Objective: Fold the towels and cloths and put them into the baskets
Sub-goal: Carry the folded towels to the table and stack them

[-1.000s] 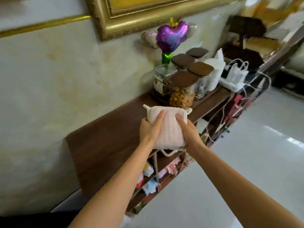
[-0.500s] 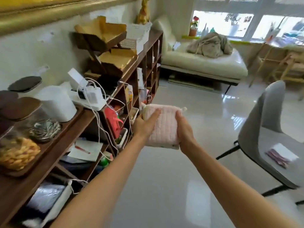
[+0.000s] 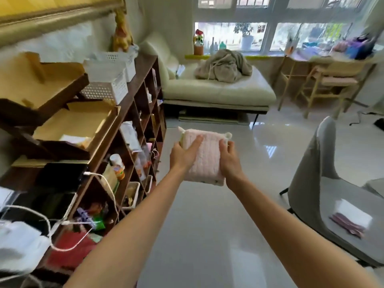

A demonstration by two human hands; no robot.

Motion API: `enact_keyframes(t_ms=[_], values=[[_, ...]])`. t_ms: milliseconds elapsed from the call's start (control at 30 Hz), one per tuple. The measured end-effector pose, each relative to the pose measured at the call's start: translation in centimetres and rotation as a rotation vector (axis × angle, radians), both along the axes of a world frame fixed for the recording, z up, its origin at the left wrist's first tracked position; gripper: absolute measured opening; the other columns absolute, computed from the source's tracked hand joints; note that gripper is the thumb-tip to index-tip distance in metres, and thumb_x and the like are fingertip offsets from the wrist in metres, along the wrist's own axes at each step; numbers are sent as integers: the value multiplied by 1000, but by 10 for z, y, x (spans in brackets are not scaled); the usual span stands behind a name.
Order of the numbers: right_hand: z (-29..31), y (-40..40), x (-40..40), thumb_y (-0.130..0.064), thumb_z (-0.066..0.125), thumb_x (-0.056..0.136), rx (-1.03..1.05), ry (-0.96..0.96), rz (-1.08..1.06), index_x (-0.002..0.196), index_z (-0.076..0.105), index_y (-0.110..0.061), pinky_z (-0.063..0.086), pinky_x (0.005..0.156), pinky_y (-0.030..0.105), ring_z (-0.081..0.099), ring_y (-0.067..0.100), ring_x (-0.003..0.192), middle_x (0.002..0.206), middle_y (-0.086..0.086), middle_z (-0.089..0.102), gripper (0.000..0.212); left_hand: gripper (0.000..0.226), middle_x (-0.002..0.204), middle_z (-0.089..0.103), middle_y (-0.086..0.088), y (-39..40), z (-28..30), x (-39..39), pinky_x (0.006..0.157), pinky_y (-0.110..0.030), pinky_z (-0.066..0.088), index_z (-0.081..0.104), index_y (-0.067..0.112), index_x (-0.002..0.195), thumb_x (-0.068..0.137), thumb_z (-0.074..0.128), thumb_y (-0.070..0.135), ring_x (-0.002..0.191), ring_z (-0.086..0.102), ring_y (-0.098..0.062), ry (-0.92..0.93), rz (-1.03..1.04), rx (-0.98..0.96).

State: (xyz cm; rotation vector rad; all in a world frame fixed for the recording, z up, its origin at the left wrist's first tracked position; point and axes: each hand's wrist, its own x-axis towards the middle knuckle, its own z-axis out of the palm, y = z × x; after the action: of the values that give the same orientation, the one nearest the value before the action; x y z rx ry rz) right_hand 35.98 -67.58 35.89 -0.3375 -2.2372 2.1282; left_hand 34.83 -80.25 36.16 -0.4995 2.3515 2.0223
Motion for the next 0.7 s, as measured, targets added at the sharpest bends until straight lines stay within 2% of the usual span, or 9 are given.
enact_keyframes(t_ms=[67, 133, 167, 300, 400, 500, 533, 600, 700], values=[[7, 0, -46, -47, 29, 101, 44, 49, -10, 112, 44, -17, 53, 76, 35, 59, 19, 94, 102, 3, 57, 35, 68, 112, 58, -1, -1, 9, -49, 81, -35, 52, 49, 16, 124, 79, 62, 65, 102, 59, -22, 20, -25, -6], [8, -3, -82, -44, 26, 102, 94, 85, -5, 112, 43, -17, 49, 71, 29, 57, 16, 91, 102, 3, 57, 34, 68, 112, 59, -1, -5, 15, -84, 69, -27, 46, 49, 14, 126, 80, 61, 64, 99, 57, -19, 20, -29, -45], [8, -6, -105, -44, 26, 103, 124, 103, 2, 111, 43, -18, 49, 72, 30, 57, 16, 91, 103, 4, 57, 32, 68, 113, 59, -1, -8, 15, -108, 67, -26, 45, 50, 14, 126, 81, 61, 63, 98, 57, -18, 28, -22, -56], [2, -25, -199, -47, 27, 102, 151, 144, 74, 110, 41, -21, 54, 83, 44, 61, 20, 96, 105, 5, 59, 31, 70, 111, 62, 0, -28, 10, -197, 86, -34, 51, 54, 13, 123, 77, 64, 65, 100, 60, -18, 36, 40, -76], [5, -45, -279, -42, 28, 102, 151, 194, 152, 111, 41, -15, 52, 76, 36, 59, 18, 93, 104, 5, 57, 31, 74, 115, 63, 1, -50, 11, -265, 92, -38, 51, 56, 15, 125, 73, 67, 66, 105, 61, -19, 71, 141, -66], [14, -71, -366, -39, 35, 102, 96, 138, 367, 112, 40, -11, 47, 70, 26, 54, 11, 87, 102, 4, 55, 30, 68, 117, 64, 1, -83, 19, -331, 83, -29, 50, 57, 15, 124, 75, 69, 61, 102, 61, -16, 102, 291, -41], [19, -81, -396, -38, 41, 100, 58, 85, 468, 114, 41, -10, 49, 74, 28, 56, 12, 89, 106, 8, 56, 31, 67, 119, 63, 3, -96, 25, -349, 78, -26, 48, 56, 15, 123, 76, 69, 61, 101, 60, -13, 113, 341, -45], [34, -102, -455, -35, 54, 96, -20, 22, 644, 119, 45, -11, 52, 85, 37, 61, 18, 99, 119, 15, 58, 35, 66, 124, 57, 8, -123, 43, -382, 81, -22, 42, 53, 15, 127, 79, 67, 57, 106, 55, -10, 148, 432, -87], [63, -148, -531, -28, 63, 91, -106, 37, 877, 125, 49, -14, 53, 89, 39, 65, 21, 107, 119, 8, 64, 39, 74, 126, 59, -2, -169, 63, -430, 88, -29, 47, 50, 12, 132, 78, 67, 59, 112, 58, -19, 204, 589, -110]])
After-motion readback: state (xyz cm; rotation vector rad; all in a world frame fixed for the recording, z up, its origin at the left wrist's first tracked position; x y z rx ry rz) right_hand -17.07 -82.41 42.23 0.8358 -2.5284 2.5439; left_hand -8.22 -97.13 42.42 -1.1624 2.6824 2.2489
